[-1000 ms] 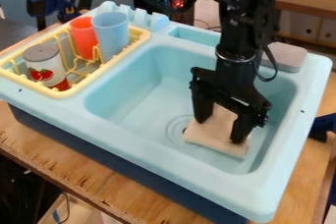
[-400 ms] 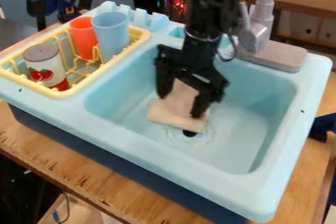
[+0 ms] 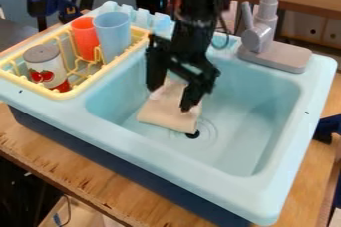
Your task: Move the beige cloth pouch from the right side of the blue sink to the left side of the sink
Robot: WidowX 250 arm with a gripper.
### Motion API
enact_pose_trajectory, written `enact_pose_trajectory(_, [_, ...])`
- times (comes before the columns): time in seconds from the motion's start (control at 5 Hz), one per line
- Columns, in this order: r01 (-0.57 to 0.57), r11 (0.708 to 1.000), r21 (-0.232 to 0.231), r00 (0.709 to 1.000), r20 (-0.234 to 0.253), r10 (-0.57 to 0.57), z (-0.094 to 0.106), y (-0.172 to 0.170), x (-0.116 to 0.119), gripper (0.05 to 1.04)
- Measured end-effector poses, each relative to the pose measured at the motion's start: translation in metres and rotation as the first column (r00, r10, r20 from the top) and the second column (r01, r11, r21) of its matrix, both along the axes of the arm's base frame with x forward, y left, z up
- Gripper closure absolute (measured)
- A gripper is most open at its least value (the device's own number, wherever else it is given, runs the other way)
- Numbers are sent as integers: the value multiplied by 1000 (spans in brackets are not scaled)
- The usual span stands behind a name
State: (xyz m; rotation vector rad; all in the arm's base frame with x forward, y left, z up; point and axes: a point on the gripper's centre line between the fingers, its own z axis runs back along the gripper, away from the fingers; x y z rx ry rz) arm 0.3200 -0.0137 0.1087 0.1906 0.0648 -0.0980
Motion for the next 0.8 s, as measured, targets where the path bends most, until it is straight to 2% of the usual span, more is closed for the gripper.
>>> enact_pose_trajectory(0.2, [16,998,-64,997,78,-11,15,-4,5,83])
enact_pose_trajectory(0.4, [-8,998,-60,994,108,14,38,-1,-3,83])
enact_pose_trajectory(0.6, [-78,995,-67,996,-37,76,62,-5,-26,83])
enact_pose_trajectory(0.8, [-53,992,-113,991,-125,38,79,-20,-51,83])
